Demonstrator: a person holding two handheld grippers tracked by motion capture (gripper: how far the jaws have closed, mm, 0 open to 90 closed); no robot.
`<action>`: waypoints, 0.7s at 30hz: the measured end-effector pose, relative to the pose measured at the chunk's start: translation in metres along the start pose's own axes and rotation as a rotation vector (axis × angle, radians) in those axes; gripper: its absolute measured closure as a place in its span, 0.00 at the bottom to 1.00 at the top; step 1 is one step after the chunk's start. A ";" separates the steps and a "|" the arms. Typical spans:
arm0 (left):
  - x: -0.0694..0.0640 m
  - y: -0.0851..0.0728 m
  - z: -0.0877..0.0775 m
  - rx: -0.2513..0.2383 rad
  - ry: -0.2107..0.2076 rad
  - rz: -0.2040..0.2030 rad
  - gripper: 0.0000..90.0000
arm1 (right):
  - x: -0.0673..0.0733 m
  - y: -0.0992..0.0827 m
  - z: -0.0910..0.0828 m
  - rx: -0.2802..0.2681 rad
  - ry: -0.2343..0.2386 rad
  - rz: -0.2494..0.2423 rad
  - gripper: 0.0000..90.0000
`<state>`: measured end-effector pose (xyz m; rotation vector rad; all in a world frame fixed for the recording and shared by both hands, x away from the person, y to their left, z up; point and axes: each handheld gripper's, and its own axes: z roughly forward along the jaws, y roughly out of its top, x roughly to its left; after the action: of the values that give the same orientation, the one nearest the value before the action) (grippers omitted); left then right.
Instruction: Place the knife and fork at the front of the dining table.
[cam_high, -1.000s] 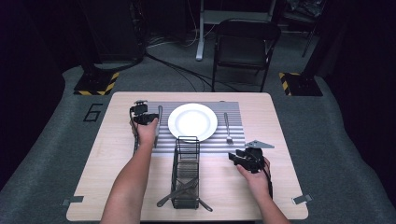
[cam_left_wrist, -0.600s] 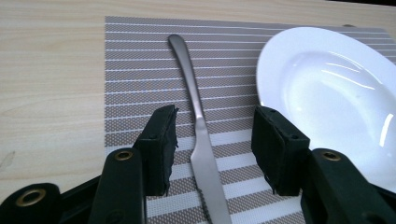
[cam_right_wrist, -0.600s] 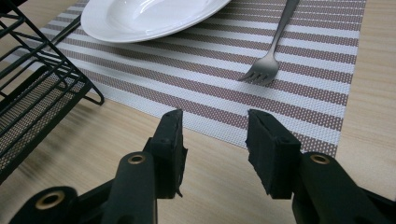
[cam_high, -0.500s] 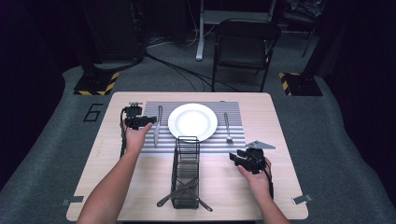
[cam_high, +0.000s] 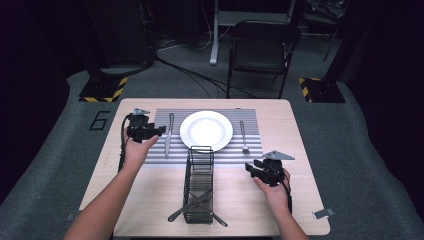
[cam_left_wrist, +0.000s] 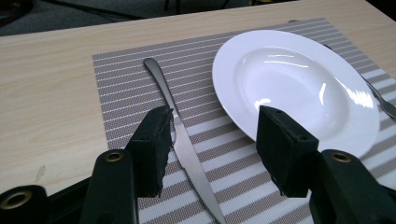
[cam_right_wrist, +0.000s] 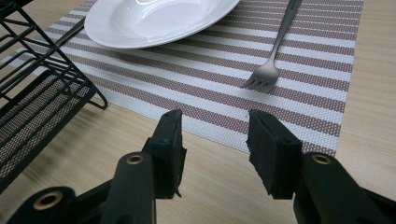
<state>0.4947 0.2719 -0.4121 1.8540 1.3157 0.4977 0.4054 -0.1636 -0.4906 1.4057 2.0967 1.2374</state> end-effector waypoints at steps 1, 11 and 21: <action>-0.001 -0.001 -0.004 0.001 -0.003 0.010 0.50 | 0.000 0.000 0.000 -0.003 0.002 -0.003 0.61; -0.003 -0.029 -0.028 -0.009 -0.047 0.058 0.48 | 0.001 0.000 0.002 0.009 0.006 -0.019 0.61; 0.007 -0.075 -0.029 0.016 -0.070 0.030 0.47 | 0.000 -0.002 0.006 0.030 0.003 -0.030 0.59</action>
<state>0.4319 0.3004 -0.4545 1.8897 1.2501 0.4357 0.4076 -0.1607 -0.4957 1.3801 2.1388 1.2020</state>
